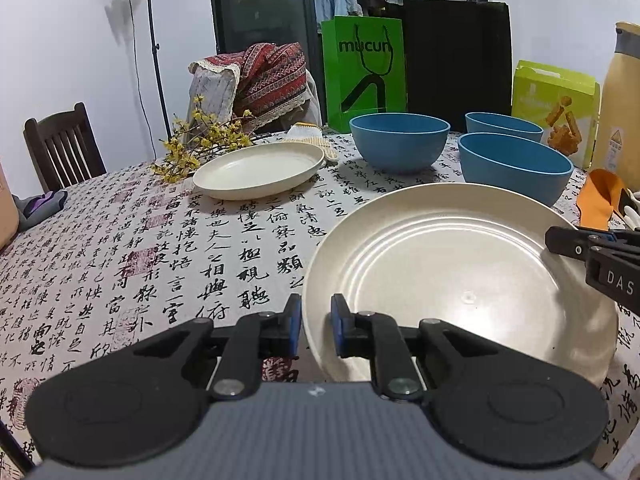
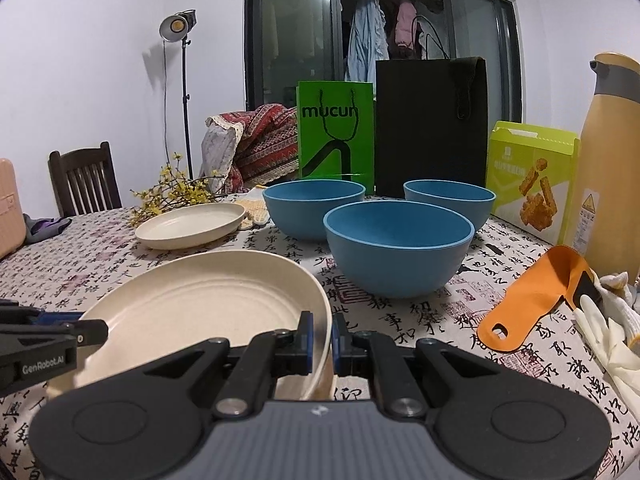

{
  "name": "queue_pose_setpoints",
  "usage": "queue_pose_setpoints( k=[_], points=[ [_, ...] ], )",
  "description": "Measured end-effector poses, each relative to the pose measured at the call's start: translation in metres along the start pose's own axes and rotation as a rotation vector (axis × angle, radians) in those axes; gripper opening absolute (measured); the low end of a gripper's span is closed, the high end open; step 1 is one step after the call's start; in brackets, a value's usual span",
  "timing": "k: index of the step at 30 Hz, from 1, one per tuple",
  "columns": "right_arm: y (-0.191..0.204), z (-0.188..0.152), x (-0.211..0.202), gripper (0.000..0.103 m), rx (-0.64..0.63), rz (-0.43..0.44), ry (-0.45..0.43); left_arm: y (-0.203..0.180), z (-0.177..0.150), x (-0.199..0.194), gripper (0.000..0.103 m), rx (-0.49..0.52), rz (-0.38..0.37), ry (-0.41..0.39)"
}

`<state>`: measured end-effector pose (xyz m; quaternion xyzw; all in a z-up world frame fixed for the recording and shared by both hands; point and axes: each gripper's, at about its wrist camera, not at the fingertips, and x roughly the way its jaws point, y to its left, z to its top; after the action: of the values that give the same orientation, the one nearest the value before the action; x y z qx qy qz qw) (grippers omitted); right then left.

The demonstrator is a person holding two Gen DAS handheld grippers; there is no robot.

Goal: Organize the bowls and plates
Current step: 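Open both grippers to release the cream plate onto the table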

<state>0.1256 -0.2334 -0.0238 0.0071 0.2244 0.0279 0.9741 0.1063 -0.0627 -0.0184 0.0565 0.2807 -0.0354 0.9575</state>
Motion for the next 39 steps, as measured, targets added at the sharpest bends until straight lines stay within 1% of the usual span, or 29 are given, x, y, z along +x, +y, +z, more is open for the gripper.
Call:
queue_pose_setpoints(
  k=[14, 16, 18, 20, 22, 23, 24, 25, 26, 27, 28, 29, 30, 31, 32, 33, 36, 39],
  points=[
    [0.000, -0.007, 0.007, 0.010, -0.025, -0.008, -0.003, -0.001, -0.002, 0.005, 0.016, 0.010, -0.007, 0.001],
    [0.000, -0.008, 0.008, 0.009, -0.036, -0.022, -0.003, -0.001, -0.002, 0.005, 0.016, 0.016, -0.008, 0.000],
    [-0.002, -0.009, 0.009, 0.010, -0.023, -0.014, 0.008, -0.001, -0.002, 0.006, 0.016, 0.011, -0.014, 0.003],
    [-0.006, -0.009, 0.010, 0.012, 0.006, 0.005, 0.016, 0.001, -0.001, 0.005, 0.017, -0.002, -0.022, 0.000],
    [-0.009, -0.009, 0.010, 0.013, 0.031, 0.019, 0.016, 0.004, 0.000, 0.002, 0.021, -0.015, -0.027, -0.008],
    [-0.011, -0.009, 0.009, 0.020, 0.046, 0.033, 0.012, 0.007, 0.001, 0.000, 0.028, -0.023, -0.029, -0.013],
    [-0.013, -0.009, 0.008, 0.025, 0.060, 0.042, 0.008, 0.009, 0.002, -0.002, 0.042, -0.031, -0.031, -0.017],
    [-0.016, -0.008, 0.007, 0.036, 0.074, 0.048, 0.003, 0.011, 0.003, -0.004, 0.048, -0.041, -0.033, -0.022],
    [-0.019, -0.007, 0.006, 0.047, 0.090, 0.056, -0.003, 0.015, 0.004, -0.007, 0.058, -0.051, -0.039, -0.033],
    [-0.022, -0.007, 0.005, 0.051, 0.108, 0.068, -0.010, 0.019, 0.005, -0.010, 0.068, -0.058, -0.045, -0.048],
    [-0.025, -0.006, 0.004, 0.059, 0.122, 0.079, -0.016, 0.022, 0.005, -0.013, 0.074, -0.061, -0.044, -0.060],
    [-0.027, -0.005, 0.003, 0.070, 0.135, 0.091, -0.024, 0.026, 0.005, -0.016, 0.090, -0.066, -0.042, -0.077],
    [-0.029, -0.005, 0.002, 0.076, 0.142, 0.101, -0.033, 0.029, 0.005, -0.019, 0.103, -0.069, -0.042, -0.091],
    [-0.031, -0.005, 0.001, 0.090, 0.149, 0.108, -0.045, 0.034, 0.005, -0.022, 0.103, -0.075, -0.044, -0.107],
    [-0.032, -0.004, 0.000, 0.099, 0.154, 0.110, -0.060, 0.038, 0.004, -0.024, 0.103, -0.081, -0.042, -0.117],
    [-0.033, -0.004, 0.000, 0.102, 0.156, 0.109, -0.072, 0.043, 0.003, -0.025, 0.103, -0.085, -0.040, -0.118],
    [-0.034, -0.001, 0.001, 0.103, 0.151, 0.088, -0.086, 0.058, 0.000, -0.027, 0.103, -0.099, -0.026, -0.112],
    [-0.034, 0.002, 0.007, 0.103, 0.137, 0.085, -0.091, 0.076, -0.004, -0.028, 0.103, -0.118, -0.010, -0.111]
  ],
)
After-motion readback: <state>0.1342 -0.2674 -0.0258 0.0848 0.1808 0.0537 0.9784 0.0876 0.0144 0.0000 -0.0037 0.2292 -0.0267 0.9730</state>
